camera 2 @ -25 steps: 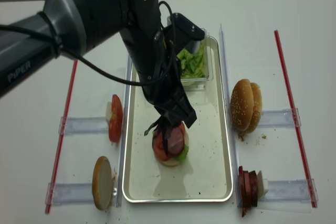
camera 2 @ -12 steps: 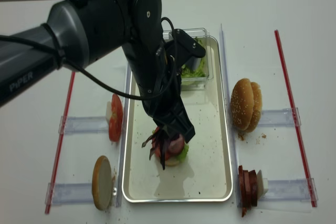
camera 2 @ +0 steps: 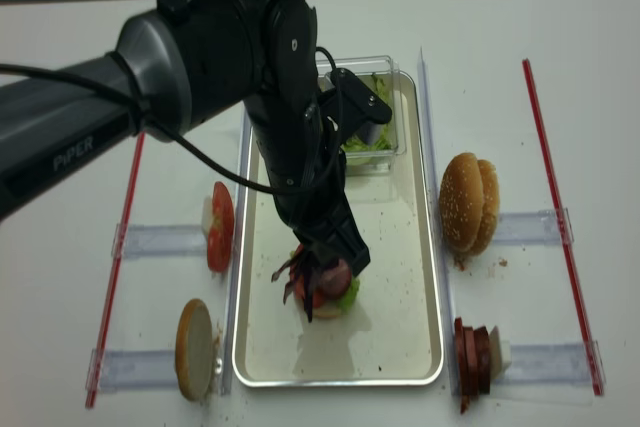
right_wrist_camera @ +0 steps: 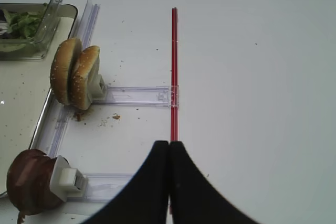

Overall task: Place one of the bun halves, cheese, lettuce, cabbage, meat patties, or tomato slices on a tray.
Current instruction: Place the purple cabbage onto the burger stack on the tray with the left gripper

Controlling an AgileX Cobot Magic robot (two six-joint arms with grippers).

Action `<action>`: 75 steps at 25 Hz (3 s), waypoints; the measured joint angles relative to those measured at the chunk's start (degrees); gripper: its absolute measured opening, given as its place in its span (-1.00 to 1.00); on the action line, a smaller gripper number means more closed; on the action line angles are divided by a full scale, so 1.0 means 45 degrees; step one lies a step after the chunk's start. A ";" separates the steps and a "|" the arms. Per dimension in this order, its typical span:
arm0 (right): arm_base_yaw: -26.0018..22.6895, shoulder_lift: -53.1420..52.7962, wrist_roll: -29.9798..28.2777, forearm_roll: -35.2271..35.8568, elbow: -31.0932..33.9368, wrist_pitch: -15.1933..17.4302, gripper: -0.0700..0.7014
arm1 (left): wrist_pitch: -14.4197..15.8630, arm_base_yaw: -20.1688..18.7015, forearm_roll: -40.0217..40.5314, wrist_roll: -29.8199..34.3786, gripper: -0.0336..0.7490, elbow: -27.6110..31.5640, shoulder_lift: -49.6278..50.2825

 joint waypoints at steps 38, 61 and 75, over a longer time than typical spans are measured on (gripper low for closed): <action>0.0000 0.0000 0.0000 0.0000 0.0000 0.0000 -0.72 | -0.1649 0.0000 0.1131 0.0030 -0.87 0.0000 0.1187; 0.0000 0.0000 0.0000 0.0000 0.0000 0.0000 -0.72 | -0.0900 0.0000 0.0557 0.0291 -0.87 0.0000 0.1708; 0.0000 0.0000 0.0000 0.0000 0.0000 0.0000 -0.72 | -0.0900 0.0000 0.0549 0.0554 -0.87 0.0000 0.1708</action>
